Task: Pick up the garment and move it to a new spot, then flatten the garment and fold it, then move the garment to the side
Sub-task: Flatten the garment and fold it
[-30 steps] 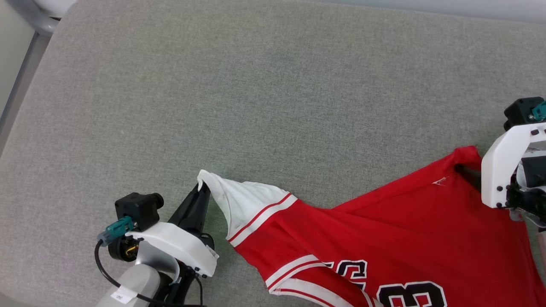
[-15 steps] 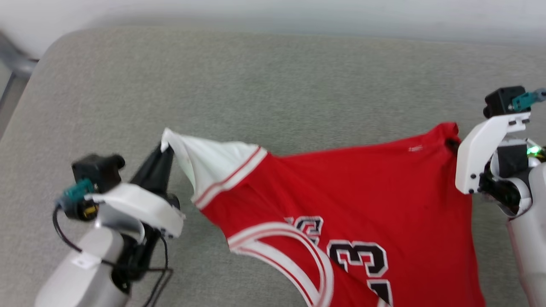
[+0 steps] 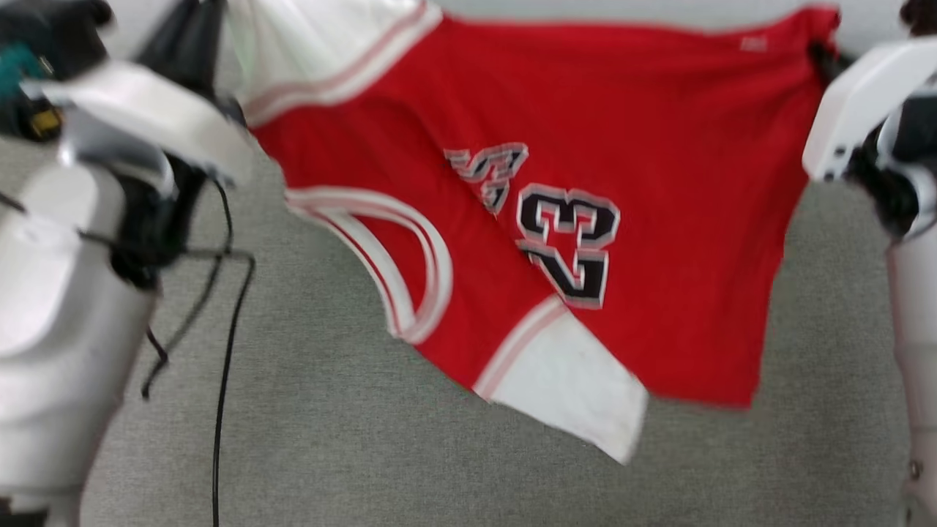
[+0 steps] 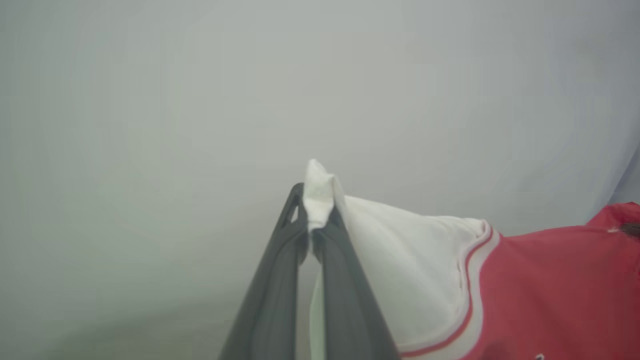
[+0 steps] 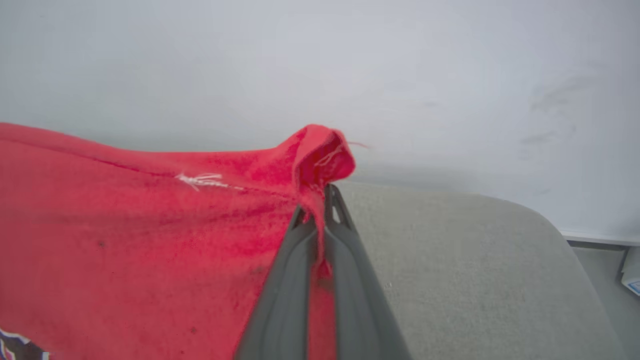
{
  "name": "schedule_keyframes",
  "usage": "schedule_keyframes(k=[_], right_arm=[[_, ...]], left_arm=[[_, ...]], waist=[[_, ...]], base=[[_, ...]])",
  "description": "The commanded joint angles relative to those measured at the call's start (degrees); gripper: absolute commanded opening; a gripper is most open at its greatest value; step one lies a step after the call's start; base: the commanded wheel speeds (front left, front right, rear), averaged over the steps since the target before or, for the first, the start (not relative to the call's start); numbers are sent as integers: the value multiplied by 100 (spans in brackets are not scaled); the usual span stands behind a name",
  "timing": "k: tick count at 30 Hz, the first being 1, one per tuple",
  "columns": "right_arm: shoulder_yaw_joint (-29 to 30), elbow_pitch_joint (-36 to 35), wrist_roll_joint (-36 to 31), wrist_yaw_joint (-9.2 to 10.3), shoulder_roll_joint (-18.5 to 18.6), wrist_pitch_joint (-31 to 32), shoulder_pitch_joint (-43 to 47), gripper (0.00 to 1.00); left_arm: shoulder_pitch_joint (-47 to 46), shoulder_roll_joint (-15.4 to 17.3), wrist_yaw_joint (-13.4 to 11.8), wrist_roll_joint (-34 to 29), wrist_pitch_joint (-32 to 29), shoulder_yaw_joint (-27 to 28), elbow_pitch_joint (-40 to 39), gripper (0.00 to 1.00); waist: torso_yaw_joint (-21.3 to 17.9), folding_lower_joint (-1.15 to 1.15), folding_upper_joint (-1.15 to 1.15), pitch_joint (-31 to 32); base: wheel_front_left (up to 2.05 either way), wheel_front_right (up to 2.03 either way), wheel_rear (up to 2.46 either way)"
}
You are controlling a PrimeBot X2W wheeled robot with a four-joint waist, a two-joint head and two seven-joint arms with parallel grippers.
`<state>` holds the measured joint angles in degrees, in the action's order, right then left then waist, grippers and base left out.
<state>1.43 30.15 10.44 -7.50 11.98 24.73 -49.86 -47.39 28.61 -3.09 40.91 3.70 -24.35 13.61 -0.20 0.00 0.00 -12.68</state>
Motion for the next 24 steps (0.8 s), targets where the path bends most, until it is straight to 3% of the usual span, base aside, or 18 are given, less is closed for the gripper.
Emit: schedule_keyframes(k=[1, 10, 24], right_arm=[[99, 69, -185, 3, -65, -189, -373, 0], [422, 213, -1055, 4, -272, -581, -1846, 0], [527, 967, -1407, 4, -539, -1281, -3354, 0]], left_arm=[[-481, -4, 76, -59, 0, 55, 219, 0], [-2482, -305, 341, -244, 219, 127, 1327, 0], [-3977, -348, 645, -206, 408, 261, 2782, 0]], waist=[[-58, 0, 0, -131], [-53, 0, 0, -677], [-61, 0, 0, -1553]], base=[[0, 0, 0], [0, 0, 0], [0, 0, 0]])
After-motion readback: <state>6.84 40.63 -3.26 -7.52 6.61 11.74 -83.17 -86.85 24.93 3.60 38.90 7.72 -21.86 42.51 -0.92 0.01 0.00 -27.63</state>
